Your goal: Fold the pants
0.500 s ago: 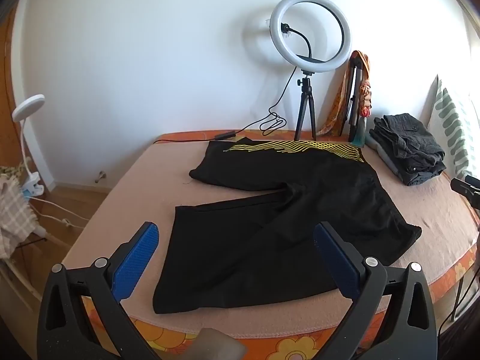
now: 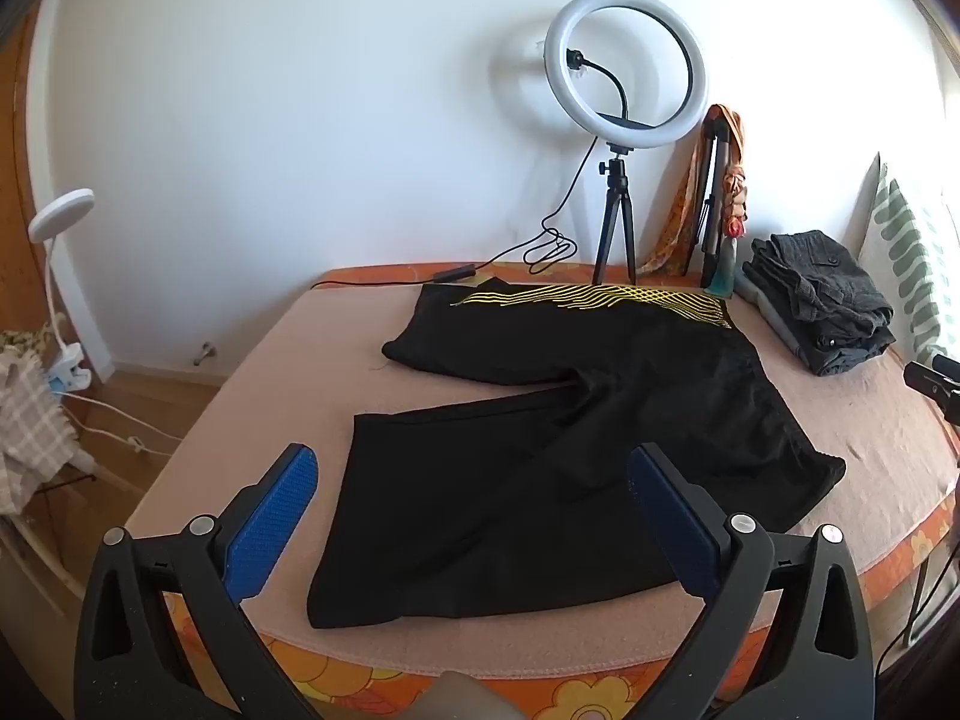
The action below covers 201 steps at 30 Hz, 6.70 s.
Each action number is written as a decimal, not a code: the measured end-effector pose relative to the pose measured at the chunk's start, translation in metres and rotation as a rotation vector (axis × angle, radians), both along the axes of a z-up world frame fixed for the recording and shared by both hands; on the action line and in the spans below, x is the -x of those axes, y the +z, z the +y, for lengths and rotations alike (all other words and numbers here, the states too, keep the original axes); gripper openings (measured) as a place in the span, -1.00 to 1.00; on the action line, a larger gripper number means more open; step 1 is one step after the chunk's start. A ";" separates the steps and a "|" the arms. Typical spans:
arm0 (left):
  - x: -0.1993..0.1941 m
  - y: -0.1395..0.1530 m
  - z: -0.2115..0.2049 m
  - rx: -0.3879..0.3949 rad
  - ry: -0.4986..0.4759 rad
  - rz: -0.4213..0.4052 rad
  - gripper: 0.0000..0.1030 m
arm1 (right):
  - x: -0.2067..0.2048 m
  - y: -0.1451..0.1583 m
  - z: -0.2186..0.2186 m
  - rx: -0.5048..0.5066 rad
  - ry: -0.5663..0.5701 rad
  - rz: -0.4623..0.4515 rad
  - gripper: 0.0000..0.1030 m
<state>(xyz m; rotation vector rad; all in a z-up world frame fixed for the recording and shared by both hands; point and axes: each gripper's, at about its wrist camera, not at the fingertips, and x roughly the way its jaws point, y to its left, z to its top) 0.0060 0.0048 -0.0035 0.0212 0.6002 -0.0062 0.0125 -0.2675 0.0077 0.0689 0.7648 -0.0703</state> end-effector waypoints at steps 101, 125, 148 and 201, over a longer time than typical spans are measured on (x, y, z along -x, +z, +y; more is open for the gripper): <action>0.022 0.006 0.027 0.192 -0.068 0.014 0.66 | 0.013 0.026 0.014 -0.027 0.043 -0.090 1.00; 0.007 -0.036 0.090 0.079 -0.074 0.236 -0.04 | -0.001 -0.071 0.008 0.003 0.361 0.215 0.45; -0.120 -0.027 0.127 0.155 -0.045 0.259 -0.23 | -0.079 -0.076 0.010 -0.058 0.357 0.222 -0.04; -0.448 -0.125 0.070 0.141 -0.037 0.323 -0.92 | -0.410 -0.188 0.009 0.018 0.474 0.455 0.42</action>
